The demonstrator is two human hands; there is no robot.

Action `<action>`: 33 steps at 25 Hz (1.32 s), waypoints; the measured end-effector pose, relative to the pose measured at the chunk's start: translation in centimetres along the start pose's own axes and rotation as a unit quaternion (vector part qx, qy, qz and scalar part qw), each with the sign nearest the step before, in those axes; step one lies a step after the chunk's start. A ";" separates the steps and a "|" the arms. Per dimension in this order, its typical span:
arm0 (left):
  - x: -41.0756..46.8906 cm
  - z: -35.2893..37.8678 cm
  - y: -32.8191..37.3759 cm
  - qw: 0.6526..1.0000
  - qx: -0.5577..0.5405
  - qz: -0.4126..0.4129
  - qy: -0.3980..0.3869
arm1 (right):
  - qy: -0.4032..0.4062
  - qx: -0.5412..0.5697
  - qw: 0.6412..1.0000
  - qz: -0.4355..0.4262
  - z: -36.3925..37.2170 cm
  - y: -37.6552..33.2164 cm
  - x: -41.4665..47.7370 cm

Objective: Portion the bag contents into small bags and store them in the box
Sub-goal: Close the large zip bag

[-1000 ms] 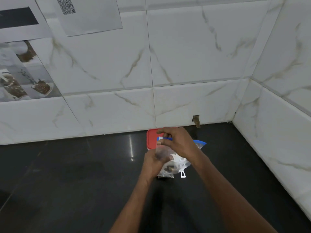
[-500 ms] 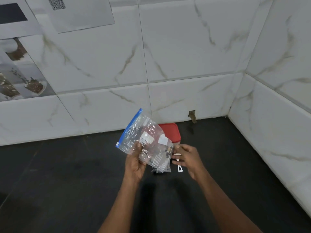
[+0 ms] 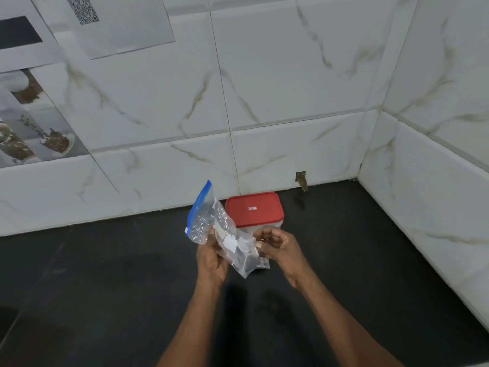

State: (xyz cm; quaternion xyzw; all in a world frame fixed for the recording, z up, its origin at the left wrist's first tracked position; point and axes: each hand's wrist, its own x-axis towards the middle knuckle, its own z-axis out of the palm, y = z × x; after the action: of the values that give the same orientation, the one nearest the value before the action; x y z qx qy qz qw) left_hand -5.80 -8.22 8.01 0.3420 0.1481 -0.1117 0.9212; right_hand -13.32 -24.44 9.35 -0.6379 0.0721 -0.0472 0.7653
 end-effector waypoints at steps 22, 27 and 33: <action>-1.7 2.4 -0.3 0.981 0.106 0.161 0.019 | 0.092 -0.303 0.939 -0.131 2.2 1.6 -0.6; -1.2 0.5 0.8 0.986 0.051 0.156 0.039 | 0.227 -0.164 0.951 -0.127 0.2 0.7 -0.4; -2.0 0.1 0.2 0.991 0.029 0.123 0.039 | 0.214 0.119 0.969 -0.031 0.5 2.0 -0.3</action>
State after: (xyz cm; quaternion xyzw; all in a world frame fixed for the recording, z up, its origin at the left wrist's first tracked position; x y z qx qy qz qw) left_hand -7.62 -7.93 8.86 0.3884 0.1379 0.0113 0.9111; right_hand -13.56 -23.52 7.54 -0.5191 0.2084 -0.2144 0.8007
